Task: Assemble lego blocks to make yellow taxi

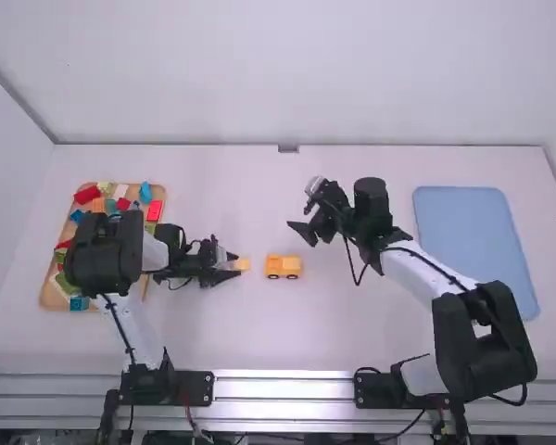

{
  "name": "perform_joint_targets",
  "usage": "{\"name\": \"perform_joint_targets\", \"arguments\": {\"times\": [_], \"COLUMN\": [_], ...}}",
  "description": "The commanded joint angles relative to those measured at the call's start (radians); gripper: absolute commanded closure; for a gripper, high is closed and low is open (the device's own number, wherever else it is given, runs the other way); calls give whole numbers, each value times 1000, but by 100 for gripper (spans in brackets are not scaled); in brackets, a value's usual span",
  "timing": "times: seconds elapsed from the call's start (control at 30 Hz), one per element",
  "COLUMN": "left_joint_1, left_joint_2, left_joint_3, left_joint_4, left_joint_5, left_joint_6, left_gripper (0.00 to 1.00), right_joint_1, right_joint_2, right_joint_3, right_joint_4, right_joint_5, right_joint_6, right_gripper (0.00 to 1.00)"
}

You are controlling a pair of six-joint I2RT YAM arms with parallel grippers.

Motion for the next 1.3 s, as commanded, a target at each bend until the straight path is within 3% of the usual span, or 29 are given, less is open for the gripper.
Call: {"name": "perform_joint_targets", "arguments": {"times": [0.0, 0.07, 0.17, 0.33, 0.53, 0.67, 0.77, 0.87, 1.07, 1.27], "left_joint_1": [-3, -3, -2, -2, -24, -85, -129, -168, -233, -294], "left_joint_2": [13, 13, 13, -13, -72, -122, -130, -130, -130, -130], "left_joint_3": [-32, -40, -43, -45, -34, -17, 11, 49, 151, 217], "left_joint_4": [25, 59, 122, 250, 301, 267, 222, 126, -205, -369], "left_joint_5": [29, 30, 32, 72, 86, 77, 53, 55, -5, -75], "left_joint_6": [15, -16, -93, -210, -353, -363, -388, -372, -174, -79], "left_gripper": [62, 65, 85, 97, 98, 98, 98, 98, 98, 98], "right_joint_1": [3, 9, 5, 7, -1, -1, -2, -1, 2, -8], "right_joint_2": [-3, -3, -3, -3, -3, -2, 9, 70, 282, 460], "right_joint_3": [8, 8, 8, 8, 6, 6, -7, -69, -219, -205], "right_joint_4": [2, 2, 2, -27, -180, -353, -393, -270, 169, 378], "right_joint_5": [-9, -9, -10, -9, -72, -142, -141, -204, -319, -380], "right_joint_6": [2, 2, 2, 2, -170, -396, -453, -451, -444, -353], "right_gripper": [1, 1, 2, 1, 2, 2, 1, 1, 2, 1]}}
